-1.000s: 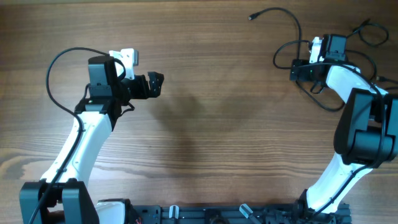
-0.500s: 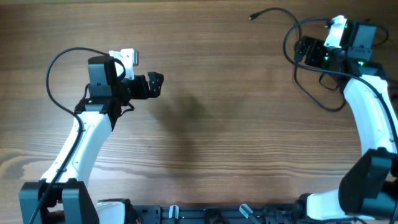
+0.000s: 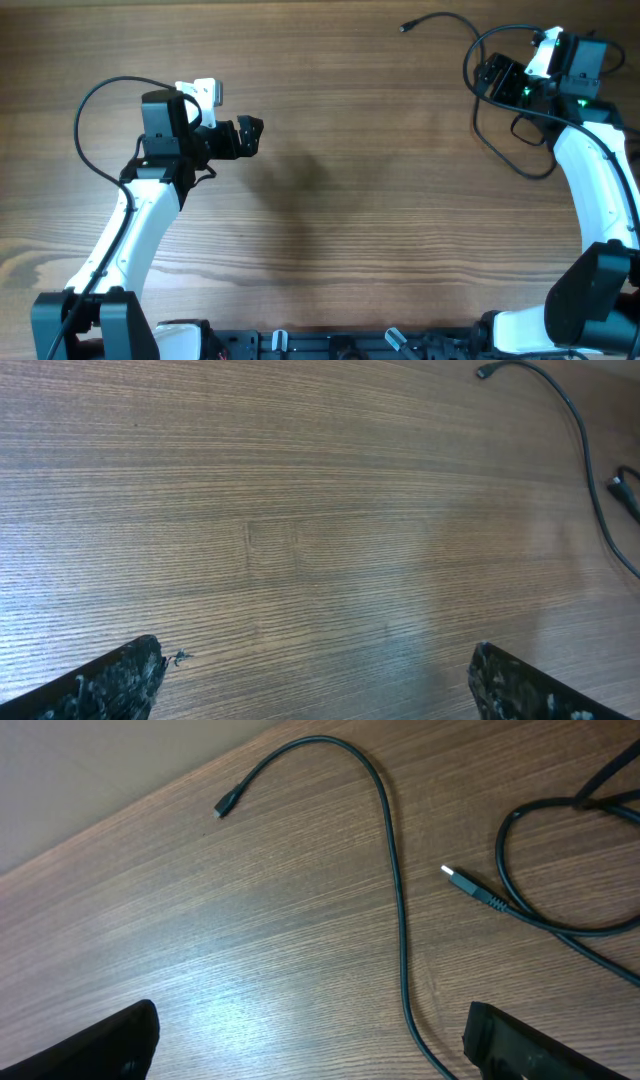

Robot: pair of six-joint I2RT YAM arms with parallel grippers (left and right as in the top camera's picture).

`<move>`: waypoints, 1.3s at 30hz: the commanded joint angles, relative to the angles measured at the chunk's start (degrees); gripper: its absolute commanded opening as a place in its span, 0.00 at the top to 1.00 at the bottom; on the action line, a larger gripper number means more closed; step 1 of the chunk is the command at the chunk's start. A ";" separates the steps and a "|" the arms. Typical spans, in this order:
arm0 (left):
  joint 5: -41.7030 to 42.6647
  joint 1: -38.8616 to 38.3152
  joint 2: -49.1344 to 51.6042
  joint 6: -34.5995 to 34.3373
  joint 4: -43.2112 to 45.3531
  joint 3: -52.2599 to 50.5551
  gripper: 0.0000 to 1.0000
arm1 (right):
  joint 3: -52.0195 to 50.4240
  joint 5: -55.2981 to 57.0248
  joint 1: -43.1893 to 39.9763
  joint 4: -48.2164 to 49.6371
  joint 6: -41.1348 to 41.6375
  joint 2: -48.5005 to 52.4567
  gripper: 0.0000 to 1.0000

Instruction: Untangle cables

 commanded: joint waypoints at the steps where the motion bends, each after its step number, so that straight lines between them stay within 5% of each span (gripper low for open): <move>1: 0.90 -0.15 -0.17 0.72 0.13 -0.13 0.00 | 0.11 -0.92 0.28 0.15 0.46 0.02 0.00; 9: -0.42 -0.87 -9.57 0.72 -2.49 -0.52 0.00 | 0.11 -0.92 0.28 0.15 0.46 0.02 0.00; 16: -10.34 -6.21 -28.26 0.20 13.81 -8.57 0.00 | 0.11 -0.92 0.28 0.15 0.46 0.02 0.00; 31: -14.29 2.86 -71.38 -19.19 31.82 -46.75 0.00 | 0.11 -0.92 0.28 0.15 0.48 0.02 0.00; 39: -16.55 2.67 -81.46 -16.94 16.24 -49.62 0.00 | 0.11 -0.92 0.28 0.15 0.46 0.02 0.00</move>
